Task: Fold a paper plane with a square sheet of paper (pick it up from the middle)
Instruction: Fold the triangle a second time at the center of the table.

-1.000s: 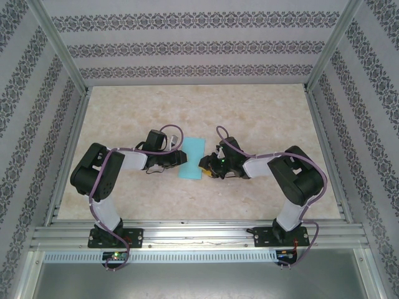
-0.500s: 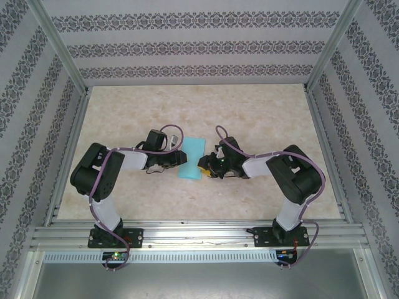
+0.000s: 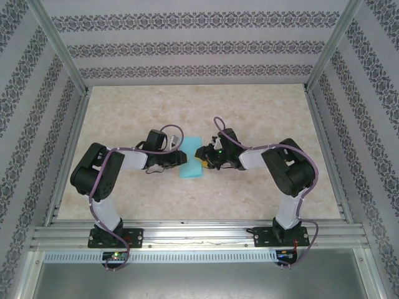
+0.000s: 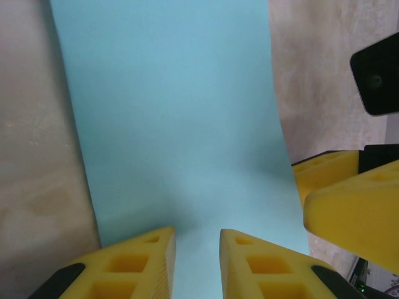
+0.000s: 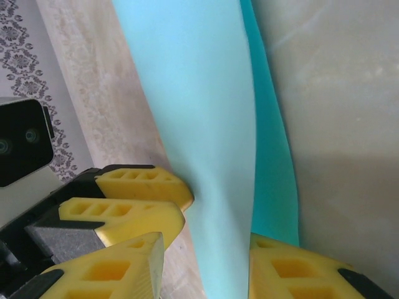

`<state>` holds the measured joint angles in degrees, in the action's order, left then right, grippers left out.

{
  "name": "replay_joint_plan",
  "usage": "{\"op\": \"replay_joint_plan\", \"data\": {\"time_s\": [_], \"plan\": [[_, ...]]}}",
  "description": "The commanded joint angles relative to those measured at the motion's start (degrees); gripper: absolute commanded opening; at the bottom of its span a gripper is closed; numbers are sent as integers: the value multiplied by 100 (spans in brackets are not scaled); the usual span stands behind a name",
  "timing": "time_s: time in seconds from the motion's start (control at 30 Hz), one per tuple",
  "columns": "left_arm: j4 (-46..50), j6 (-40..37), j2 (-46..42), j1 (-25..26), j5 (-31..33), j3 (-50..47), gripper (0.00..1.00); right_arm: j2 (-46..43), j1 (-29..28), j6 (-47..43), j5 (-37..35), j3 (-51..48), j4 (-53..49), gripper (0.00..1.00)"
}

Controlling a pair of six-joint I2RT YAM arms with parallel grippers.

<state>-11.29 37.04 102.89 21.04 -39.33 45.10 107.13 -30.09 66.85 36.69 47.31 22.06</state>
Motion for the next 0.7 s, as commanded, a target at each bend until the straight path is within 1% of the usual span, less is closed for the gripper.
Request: {"op": "replay_joint_plan", "data": {"time_s": [0.0,0.07,0.17,0.27,0.37,0.5,0.6,0.63,0.67], "plan": [[610,-82,-22,114,-171,-45,27,20,59,-234,137,103,-28,37],[610,-96,-93,112,-174,-59,27,1,134,-312,187,116,-142,33],[535,-242,-560,131,92,-112,28,-54,179,-330,261,46,-115,29],[700,-698,-991,137,228,63,34,-11,175,-368,524,59,-5,28],[951,-1211,-1185,153,286,251,39,36,155,-332,644,80,122,28],[1286,-1715,-1406,202,393,274,39,59,138,-380,767,159,87,28],[1135,-2163,-1768,434,759,-31,39,97,135,-383,823,169,87,27],[1063,-2412,-1896,578,899,-150,39,106,135,-383,837,180,87,27],[1033,-2762,-2052,807,1191,-284,39,128,128,-372,863,182,120,27]]}}
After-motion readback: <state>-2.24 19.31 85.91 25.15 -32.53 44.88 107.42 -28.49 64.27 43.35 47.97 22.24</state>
